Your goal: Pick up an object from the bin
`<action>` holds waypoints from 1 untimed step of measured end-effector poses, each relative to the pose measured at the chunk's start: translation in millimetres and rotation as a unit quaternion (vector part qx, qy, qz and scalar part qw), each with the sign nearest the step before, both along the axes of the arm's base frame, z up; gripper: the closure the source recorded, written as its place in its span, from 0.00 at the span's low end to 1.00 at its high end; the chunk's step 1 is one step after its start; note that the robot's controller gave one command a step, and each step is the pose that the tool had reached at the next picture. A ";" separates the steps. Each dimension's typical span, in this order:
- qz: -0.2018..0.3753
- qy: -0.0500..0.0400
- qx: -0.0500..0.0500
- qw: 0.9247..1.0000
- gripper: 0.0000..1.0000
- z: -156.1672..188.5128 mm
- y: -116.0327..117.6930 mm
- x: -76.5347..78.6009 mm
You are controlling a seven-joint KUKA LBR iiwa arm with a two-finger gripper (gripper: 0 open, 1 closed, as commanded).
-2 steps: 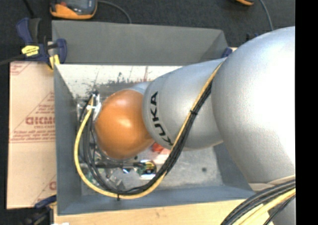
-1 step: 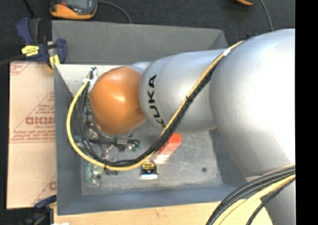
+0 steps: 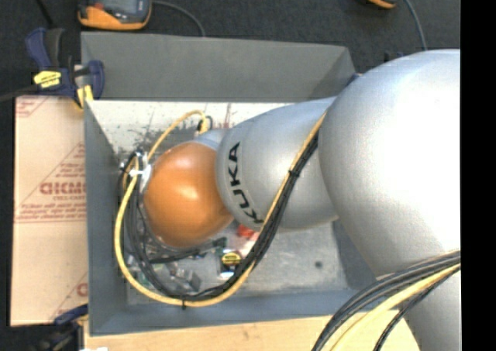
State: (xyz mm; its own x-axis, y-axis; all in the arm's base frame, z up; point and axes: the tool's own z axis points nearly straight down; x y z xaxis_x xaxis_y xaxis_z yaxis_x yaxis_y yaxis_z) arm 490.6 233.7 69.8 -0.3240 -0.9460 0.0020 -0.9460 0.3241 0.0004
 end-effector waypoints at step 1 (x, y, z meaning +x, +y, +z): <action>0.081 -0.001 0.000 0.997 0.00 0.4 2.1 38.3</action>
Offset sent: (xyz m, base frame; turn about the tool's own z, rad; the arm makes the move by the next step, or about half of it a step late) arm 0.0364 0.0044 0.0002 -0.1660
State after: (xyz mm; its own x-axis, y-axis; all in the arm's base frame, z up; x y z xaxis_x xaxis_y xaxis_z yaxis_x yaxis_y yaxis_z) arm 528.8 235.9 70.2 -0.1672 -0.9859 0.0014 -0.9859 0.1672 -0.0022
